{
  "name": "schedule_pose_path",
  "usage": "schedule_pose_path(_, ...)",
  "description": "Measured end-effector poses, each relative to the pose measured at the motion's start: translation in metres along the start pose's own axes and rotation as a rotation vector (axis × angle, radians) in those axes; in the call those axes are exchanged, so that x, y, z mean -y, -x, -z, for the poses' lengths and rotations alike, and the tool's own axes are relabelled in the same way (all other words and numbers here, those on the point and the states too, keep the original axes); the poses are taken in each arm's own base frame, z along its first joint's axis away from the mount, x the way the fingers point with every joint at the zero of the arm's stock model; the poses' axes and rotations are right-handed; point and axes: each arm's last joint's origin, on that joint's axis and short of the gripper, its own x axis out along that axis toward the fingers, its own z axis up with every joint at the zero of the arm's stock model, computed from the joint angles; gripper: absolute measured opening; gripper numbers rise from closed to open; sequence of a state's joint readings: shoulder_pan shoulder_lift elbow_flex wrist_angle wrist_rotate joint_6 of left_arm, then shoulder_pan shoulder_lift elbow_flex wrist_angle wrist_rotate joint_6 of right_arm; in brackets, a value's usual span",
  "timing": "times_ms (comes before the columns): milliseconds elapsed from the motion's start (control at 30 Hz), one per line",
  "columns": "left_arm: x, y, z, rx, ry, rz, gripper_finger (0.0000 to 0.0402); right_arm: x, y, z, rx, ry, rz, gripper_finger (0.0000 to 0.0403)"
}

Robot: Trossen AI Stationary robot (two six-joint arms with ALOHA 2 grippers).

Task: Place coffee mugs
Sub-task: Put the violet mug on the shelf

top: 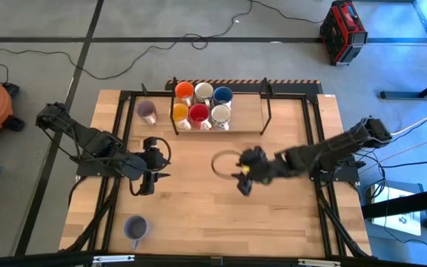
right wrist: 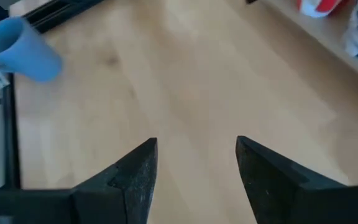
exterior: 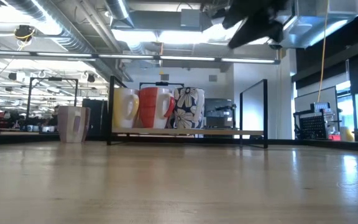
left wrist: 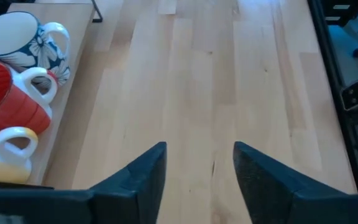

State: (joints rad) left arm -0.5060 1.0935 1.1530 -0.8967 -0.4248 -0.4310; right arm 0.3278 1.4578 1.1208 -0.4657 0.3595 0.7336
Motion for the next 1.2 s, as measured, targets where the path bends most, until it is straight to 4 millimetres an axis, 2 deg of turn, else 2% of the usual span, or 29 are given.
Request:
schedule_pose_path(133, -0.011, -0.001, -0.003, 0.002, 0.017, -0.040, 0.0199, -0.026, 0.016, 0.024, 0.041, -0.015, -0.015, 0.0207)
schedule_pose_path(233, -0.026, 0.002, -0.010, 0.010, 0.111, -0.085, 0.0199, -0.041, 0.028, 0.041, 0.073, -0.009, -0.030, 0.0207)
schedule_pose_path(367, -0.054, 0.008, -0.013, -0.080, 0.203, -0.168, 0.0198, -0.052, 0.038, 0.056, 0.121, 0.009, -0.026, 0.0207)
schedule_pose_path(500, -0.079, 0.016, -0.012, -0.160, 0.276, -0.297, 0.0198, -0.055, 0.042, 0.061, 0.149, 0.028, -0.016, 0.0207)
schedule_pose_path(600, -0.101, 0.014, -0.003, -0.254, 0.318, -0.399, 0.0197, -0.054, 0.042, 0.061, 0.136, 0.034, -0.017, 0.0207)
schedule_pose_path(733, -0.129, 0.000, 0.010, -0.354, 0.342, -0.473, 0.0197, -0.054, 0.042, 0.061, 0.135, 0.055, -0.014, 0.0207)
schedule_pose_path(1033, -0.199, -0.032, 0.052, -0.381, 0.506, -0.480, 0.0197, -0.053, 0.042, 0.061, 0.157, 0.060, 0.010, 0.0207)
schedule_pose_path(1200, -0.227, -0.034, 0.070, -0.381, 0.610, -0.514, 0.0197, -0.051, 0.042, 0.061, 0.171, 0.066, 0.036, 0.0207)
